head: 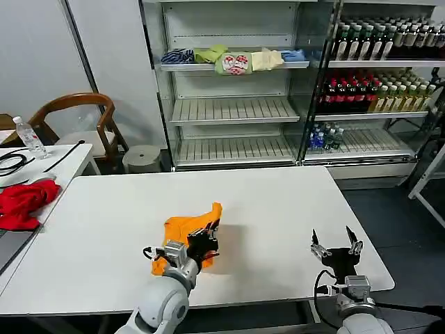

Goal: Fold and organize the clothes.

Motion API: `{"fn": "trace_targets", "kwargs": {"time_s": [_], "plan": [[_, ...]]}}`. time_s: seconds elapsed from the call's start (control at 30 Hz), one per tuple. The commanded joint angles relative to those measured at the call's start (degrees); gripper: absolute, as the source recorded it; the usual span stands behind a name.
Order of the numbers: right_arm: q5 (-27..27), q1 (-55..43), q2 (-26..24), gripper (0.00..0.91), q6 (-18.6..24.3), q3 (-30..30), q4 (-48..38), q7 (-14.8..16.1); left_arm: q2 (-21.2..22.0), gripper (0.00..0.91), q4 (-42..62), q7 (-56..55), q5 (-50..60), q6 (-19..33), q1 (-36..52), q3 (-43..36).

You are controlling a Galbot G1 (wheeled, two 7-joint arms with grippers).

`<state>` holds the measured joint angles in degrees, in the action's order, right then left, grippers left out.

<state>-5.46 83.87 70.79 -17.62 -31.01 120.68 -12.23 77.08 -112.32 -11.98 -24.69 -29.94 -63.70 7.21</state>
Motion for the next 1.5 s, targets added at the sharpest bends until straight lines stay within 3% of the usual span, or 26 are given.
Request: {"fn": "trace_targets", "kwargs": {"time_s": [0.03,0.23,0.37,0.53,0.6,0.73,0.77,0.83,1.13,1.37,1.5], "plan": [[-1.7,0.1,-0.7,0.907,0.4,-1.9,0.3,0.9,7.1,0.907,3.0,-0.1,-4.7,-0.1,1.5,-4.0],[1.1,-1.5,-0.6,0.907,1.6,-1.1,0.1,1.4,11.6,0.907,5.8,1.9,-4.8,5.7,2.7,-4.9],[2.8,-3.7,-0.5,0.907,4.6,-0.4,-0.4,2.9,10.4,0.907,2.1,4.2,-4.5,7.4,2.1,-3.5],[2.6,-6.0,0.0,0.907,6.5,2.1,-0.6,3.6,0.8,0.907,-5.6,8.1,1.9,11.4,-0.1,3.0],[2.9,-8.4,0.7,0.907,7.1,3.7,-1.7,2.9,-4.6,0.907,-5.8,10.9,3.9,15.0,-1.5,9.9],[4.5,-12.1,2.0,0.907,7.1,6.9,-5.0,2.0,-14.2,0.907,1.3,14.6,6.2,24.9,-5.7,23.7],[4.6,-12.8,2.1,0.907,7.2,7.4,-5.4,1.9,-15.6,0.907,5.1,16.9,7.7,29.7,-6.9,28.1],[5.1,-14.1,2.8,0.907,7.2,9.5,-7.5,1.7,-16.8,0.907,9.5,17.6,10.6,33.3,-7.8,32.5],[6.2,-14.5,4.2,0.907,7.3,13.3,-10.5,0.8,-12.2,0.907,6.8,15.7,13.1,33.2,-13.6,32.9],[6.9,-14.6,4.2,0.907,8.1,12.9,-10.8,1.4,-12.3,0.907,7.3,15.7,13.1,32.4,-13.9,33.0],[11.5,-14.1,4.4,0.907,10.5,11.3,-11.0,3.6,-11.3,0.907,6.9,15.8,12.8,32.0,-14.6,33.1]]}}
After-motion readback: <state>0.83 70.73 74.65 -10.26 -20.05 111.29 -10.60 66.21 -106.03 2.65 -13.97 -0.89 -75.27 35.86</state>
